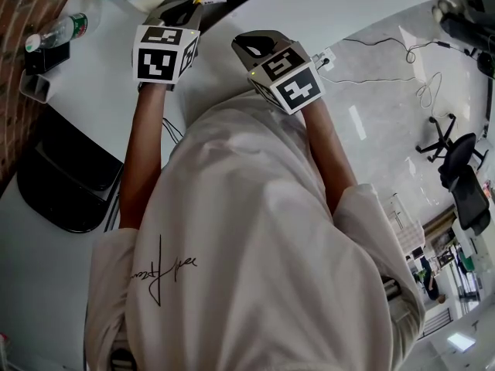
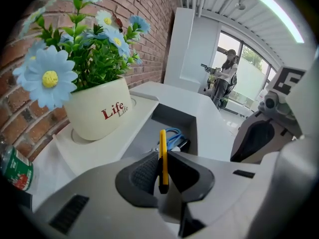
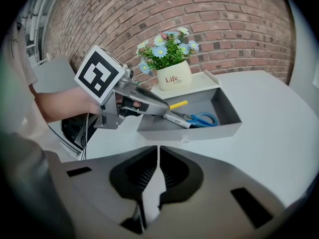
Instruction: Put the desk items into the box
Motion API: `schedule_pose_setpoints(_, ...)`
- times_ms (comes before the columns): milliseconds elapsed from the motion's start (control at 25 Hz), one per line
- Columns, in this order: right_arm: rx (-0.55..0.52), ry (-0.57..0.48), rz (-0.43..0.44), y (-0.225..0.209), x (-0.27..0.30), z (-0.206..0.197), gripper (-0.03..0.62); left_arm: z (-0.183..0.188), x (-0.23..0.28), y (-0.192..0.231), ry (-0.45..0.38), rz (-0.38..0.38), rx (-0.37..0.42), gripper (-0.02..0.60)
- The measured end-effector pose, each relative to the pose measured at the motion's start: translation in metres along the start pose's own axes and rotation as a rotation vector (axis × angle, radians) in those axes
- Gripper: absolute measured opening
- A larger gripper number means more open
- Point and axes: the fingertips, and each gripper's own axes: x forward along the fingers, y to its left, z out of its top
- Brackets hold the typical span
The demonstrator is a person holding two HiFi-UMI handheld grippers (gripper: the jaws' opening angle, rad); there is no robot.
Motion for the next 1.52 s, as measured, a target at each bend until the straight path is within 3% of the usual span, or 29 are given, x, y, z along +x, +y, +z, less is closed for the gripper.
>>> schedule_pose_setpoints(640, 0.021, 0.013, -0.007, -0.009, 0.001, 0.000, 0.035, -0.003, 0.017, 0.005, 0.083, 0.023, 0.009, 0.057)
schedule_pose_setpoints(1200, 0.013, -0.005, -0.011, -0.007, -0.003, 0.001, 0.035, 0.001, 0.012, 0.005, 0.042, -0.015, -0.069, 0.058)
schedule_pose_setpoints(1520, 0.002, -0.006, -0.013, -0.005, -0.006, 0.000, 0.035, -0.002, 0.006, 0.007, 0.035, 0.006, -0.067, 0.058)
